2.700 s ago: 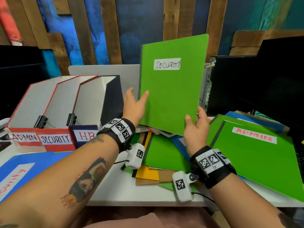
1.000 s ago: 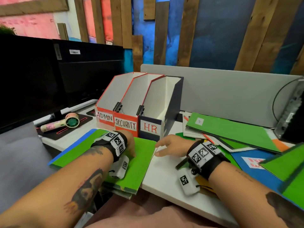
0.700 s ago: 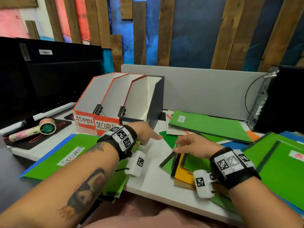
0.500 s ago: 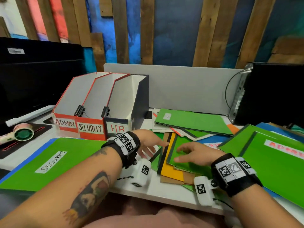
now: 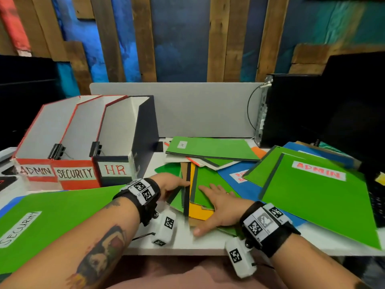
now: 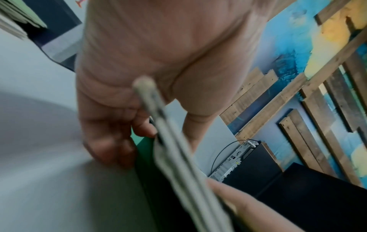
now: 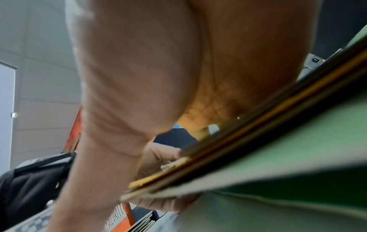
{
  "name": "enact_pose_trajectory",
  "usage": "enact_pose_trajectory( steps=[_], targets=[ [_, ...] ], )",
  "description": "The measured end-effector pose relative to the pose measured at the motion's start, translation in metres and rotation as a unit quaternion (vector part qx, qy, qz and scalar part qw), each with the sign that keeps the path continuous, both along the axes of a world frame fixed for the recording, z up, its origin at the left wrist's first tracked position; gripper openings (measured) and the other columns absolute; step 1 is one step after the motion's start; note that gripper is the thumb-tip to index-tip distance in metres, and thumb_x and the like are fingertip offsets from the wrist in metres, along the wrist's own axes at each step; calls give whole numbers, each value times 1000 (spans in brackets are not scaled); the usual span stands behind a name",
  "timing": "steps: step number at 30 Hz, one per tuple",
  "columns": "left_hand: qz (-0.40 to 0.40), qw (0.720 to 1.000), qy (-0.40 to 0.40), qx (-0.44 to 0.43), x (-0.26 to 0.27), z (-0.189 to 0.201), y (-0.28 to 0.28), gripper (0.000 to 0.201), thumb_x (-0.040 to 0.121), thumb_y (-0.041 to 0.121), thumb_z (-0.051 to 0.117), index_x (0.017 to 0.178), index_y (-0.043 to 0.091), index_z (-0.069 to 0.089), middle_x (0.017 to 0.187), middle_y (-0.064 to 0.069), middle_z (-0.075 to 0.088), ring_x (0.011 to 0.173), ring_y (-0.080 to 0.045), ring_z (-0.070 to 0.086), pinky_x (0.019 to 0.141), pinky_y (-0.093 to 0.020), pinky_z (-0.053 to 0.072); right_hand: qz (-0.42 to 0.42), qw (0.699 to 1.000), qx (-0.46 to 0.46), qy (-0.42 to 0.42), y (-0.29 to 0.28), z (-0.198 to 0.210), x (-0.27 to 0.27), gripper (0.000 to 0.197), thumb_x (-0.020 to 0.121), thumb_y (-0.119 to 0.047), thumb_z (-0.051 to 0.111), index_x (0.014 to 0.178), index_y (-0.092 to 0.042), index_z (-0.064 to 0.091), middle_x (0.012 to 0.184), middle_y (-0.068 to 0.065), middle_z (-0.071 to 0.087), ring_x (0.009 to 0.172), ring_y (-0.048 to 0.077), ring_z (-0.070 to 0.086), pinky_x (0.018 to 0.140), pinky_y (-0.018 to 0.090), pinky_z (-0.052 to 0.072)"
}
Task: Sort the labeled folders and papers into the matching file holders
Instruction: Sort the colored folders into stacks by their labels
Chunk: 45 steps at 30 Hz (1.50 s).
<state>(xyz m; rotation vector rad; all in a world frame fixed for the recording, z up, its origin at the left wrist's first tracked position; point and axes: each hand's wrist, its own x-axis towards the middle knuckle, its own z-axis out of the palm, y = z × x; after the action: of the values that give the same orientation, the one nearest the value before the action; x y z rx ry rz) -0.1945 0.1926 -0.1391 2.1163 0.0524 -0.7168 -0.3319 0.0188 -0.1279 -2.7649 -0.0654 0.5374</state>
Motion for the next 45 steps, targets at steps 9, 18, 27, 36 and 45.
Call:
enact_pose_trajectory(
  steps=[9,18,27,36,45],
  targets=[
    [48,997,8,-63,-12,-13,7,129,29,64,95,133,-1,56,136,-18,60,124,-36,56,111,-47,41,37,999,-1,-10,22,3,-1,137,60,-76,80,158,-42,-9,169,5,-12,155,29,-13,124,56,-1],
    [16,998,39,-39,-20,8,34,65,71,36,90,118,-2,65,112,-19,69,97,-32,65,93,-38,53,-7,971,237,-7,-1,27,10,99,59,-73,81,146,-47,44,159,-9,39,144,9,37,119,33,30],
    [60,980,43,-186,-35,19,10,26,83,13,74,106,-1,71,92,-17,75,73,-32,72,71,-39,62,-110,989,100,9,-26,25,15,129,59,-100,41,161,-22,23,168,-2,20,153,20,23,125,40,18],
    [74,966,95,-230,-49,13,-13,20,94,12,64,98,-5,73,79,-19,74,62,-31,71,60,-37,60,-44,991,128,21,0,18,11,111,72,-89,53,160,-27,24,165,-6,26,150,17,28,124,39,22],
    [87,994,33,-60,-37,24,33,21,85,-2,72,101,-5,60,107,-10,57,95,-30,55,83,-34,44,-202,952,212,-91,-16,23,14,79,82,-58,75,144,-17,48,144,4,52,125,22,54,105,33,45]
  ],
)
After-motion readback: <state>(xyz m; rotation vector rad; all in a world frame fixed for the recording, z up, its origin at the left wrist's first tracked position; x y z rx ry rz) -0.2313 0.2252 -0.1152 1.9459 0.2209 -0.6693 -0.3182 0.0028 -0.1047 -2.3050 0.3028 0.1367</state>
